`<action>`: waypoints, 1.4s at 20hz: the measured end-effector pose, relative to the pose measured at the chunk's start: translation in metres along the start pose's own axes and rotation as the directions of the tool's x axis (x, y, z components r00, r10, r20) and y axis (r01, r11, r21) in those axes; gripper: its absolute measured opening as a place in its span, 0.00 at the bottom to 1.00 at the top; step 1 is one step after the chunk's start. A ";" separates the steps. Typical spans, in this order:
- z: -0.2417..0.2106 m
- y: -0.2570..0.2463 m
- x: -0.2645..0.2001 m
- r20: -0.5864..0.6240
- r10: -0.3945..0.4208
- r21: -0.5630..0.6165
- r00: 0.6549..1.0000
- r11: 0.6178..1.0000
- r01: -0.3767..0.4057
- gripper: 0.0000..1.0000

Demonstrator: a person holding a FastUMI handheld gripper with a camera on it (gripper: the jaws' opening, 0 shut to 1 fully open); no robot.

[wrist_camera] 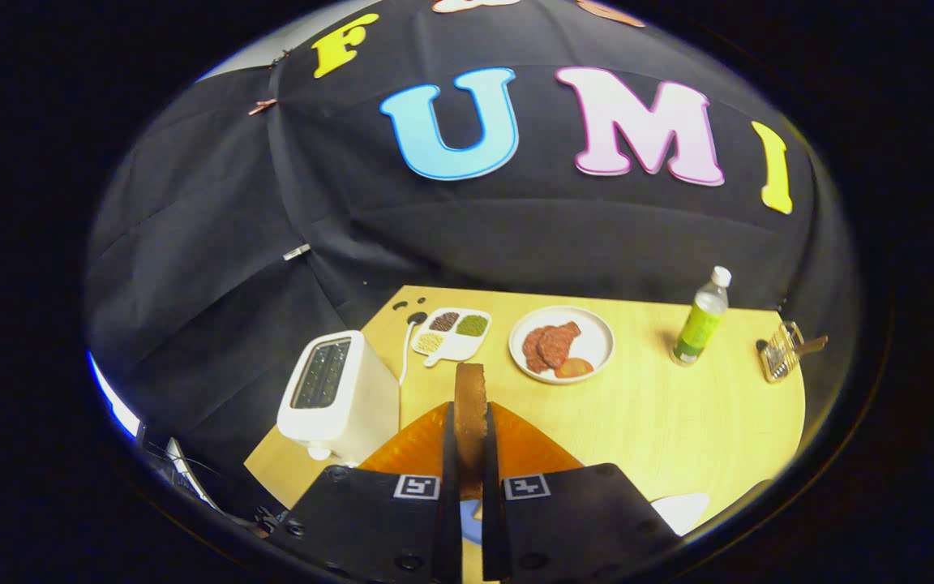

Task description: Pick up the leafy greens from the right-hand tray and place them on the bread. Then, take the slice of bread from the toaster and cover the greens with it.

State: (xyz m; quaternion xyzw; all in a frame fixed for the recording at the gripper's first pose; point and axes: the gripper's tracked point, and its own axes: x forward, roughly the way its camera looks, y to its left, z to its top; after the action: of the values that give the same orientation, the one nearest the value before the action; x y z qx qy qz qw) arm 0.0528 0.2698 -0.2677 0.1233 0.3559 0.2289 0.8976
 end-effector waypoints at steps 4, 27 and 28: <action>-0.042 -0.025 0.008 -0.007 -0.057 0.079 0.998 0.995 0.058 0.14; -0.148 -0.091 0.051 -0.145 -0.137 0.365 0.980 0.913 0.181 0.32; -0.152 -0.095 0.051 -0.154 -0.144 0.355 0.978 0.915 0.191 0.37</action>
State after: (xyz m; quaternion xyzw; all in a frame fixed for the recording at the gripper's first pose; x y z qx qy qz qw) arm 0.0106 0.2216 -0.4424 0.2438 0.4570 0.0877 0.8509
